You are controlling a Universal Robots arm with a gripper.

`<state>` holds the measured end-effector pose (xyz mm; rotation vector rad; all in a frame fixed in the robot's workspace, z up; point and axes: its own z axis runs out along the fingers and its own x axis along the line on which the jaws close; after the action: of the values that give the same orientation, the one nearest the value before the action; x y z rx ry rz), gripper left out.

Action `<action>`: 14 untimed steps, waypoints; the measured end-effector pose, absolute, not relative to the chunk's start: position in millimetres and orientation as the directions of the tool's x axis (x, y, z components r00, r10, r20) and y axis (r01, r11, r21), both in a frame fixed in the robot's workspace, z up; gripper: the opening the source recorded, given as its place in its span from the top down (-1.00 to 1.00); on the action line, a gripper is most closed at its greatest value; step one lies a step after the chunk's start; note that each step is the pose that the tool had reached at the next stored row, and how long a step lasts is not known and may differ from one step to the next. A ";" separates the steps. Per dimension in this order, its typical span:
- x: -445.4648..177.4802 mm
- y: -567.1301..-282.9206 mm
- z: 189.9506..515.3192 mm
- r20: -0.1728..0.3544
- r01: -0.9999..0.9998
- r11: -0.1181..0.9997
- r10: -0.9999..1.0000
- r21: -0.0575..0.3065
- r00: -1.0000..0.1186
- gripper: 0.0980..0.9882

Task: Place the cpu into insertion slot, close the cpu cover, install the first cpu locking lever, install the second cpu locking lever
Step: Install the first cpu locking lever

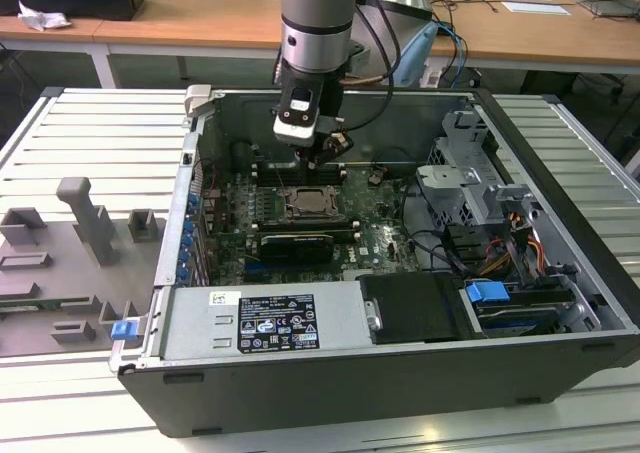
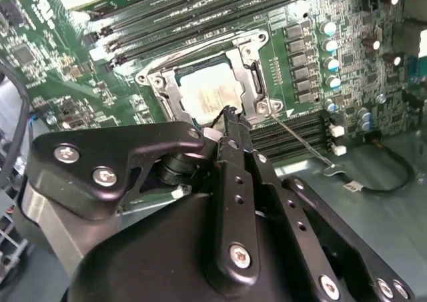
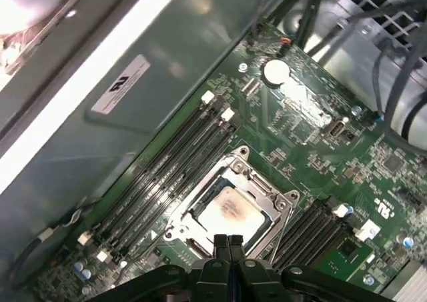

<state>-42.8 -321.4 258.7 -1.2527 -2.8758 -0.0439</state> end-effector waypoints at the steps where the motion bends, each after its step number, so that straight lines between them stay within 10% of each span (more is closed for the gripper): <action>1: -42.8 -321.4 258.8 0.015 0.717 0.696 0.717 0.024 -0.697 0.98; 14: -42.9 -321.4 258.7 0.015 0.538 0.842 0.538 0.024 -0.843 0.98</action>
<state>-42.9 -321.4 258.7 -0.8784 -3.0077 -0.0425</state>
